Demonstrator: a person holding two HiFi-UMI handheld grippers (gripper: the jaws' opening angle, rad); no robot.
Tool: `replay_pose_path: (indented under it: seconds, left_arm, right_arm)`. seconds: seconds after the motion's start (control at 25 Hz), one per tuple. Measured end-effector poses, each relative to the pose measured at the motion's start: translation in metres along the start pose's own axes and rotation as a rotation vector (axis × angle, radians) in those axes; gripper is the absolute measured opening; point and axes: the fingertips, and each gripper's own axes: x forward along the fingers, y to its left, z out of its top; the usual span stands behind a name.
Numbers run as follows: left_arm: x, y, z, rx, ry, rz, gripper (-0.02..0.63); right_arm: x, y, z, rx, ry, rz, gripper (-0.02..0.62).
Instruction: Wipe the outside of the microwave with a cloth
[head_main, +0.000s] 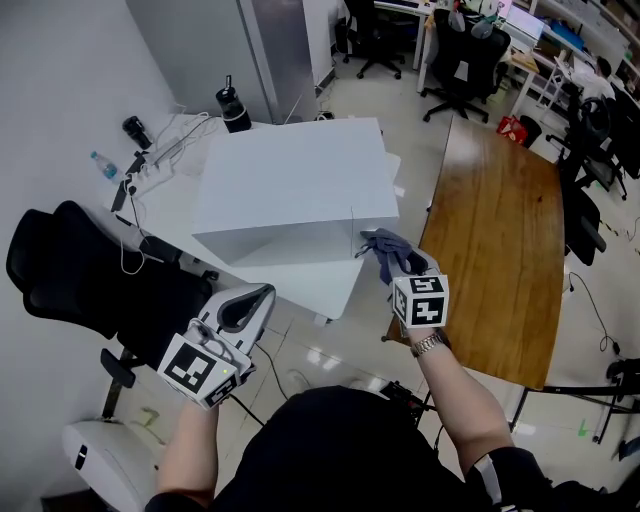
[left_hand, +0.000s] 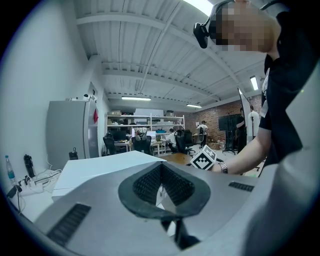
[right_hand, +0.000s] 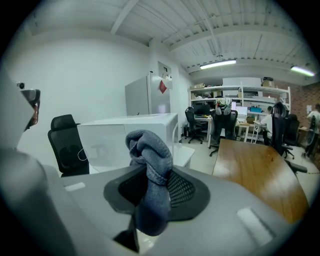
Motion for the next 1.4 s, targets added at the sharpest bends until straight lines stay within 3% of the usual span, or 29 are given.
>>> replay_pose_path:
  seconds: [0.36, 0.68, 1.4]
  left_arm:
    - [0.003, -0.030, -0.004, -0.024, -0.004, 0.013, 0.005]
    - [-0.005, -0.049, -0.007, -0.036, -0.011, 0.030, 0.005]
    - [-0.021, -0.066, -0.001, -0.061, -0.063, 0.063, 0.005]
  right_arm:
    - [-0.024, -0.018, 0.003, -0.020, -0.018, 0.004, 0.101]
    - [-0.057, -0.008, 0.019, -0.041, -0.074, 0.049, 0.101]
    - [-0.149, 0.078, 0.080, -0.132, -0.274, 0.250, 0.103]
